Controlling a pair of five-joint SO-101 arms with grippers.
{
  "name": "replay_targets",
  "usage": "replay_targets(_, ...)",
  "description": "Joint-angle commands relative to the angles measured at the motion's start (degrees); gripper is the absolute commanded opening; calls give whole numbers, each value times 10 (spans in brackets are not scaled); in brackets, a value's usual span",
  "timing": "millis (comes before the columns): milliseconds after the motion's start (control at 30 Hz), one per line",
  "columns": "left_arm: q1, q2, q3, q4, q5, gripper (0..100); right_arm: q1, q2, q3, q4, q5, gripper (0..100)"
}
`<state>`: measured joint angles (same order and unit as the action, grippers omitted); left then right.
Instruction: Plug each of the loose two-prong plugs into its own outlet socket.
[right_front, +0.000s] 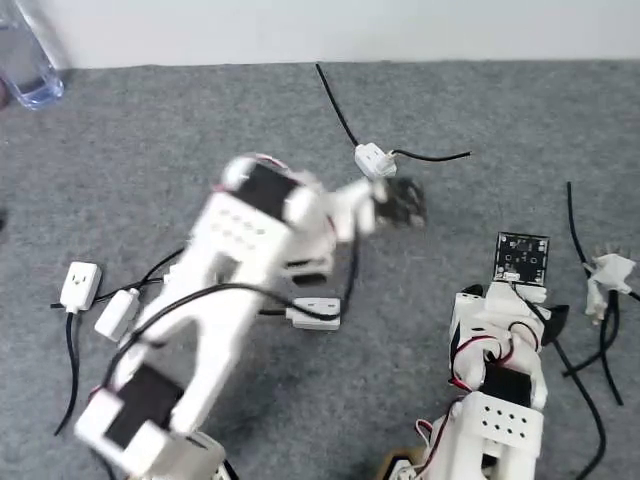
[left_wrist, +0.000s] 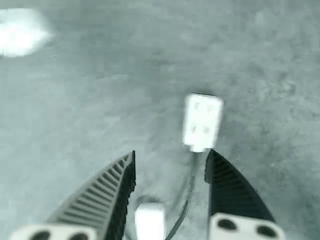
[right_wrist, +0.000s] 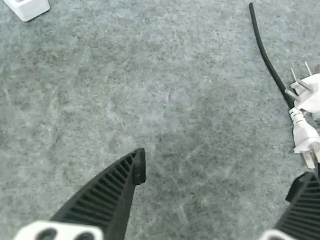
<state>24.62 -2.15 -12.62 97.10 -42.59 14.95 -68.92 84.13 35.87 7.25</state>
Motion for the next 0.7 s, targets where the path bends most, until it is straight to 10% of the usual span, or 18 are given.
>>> replay_targets(0,-62,-104,-59,15,97,214,22,-7,-35,-11,-2,430)
replay_targets(300,-371,-240,217,-84,154,214,159,-1,-167,87,94,385)
replay_targets(500,-404,-362,590,-361,139,214,188,0,-287,139,149,202)
replay_targets(667,-398,-506,812,-493,142,214,191,93,-388,176,239,275)
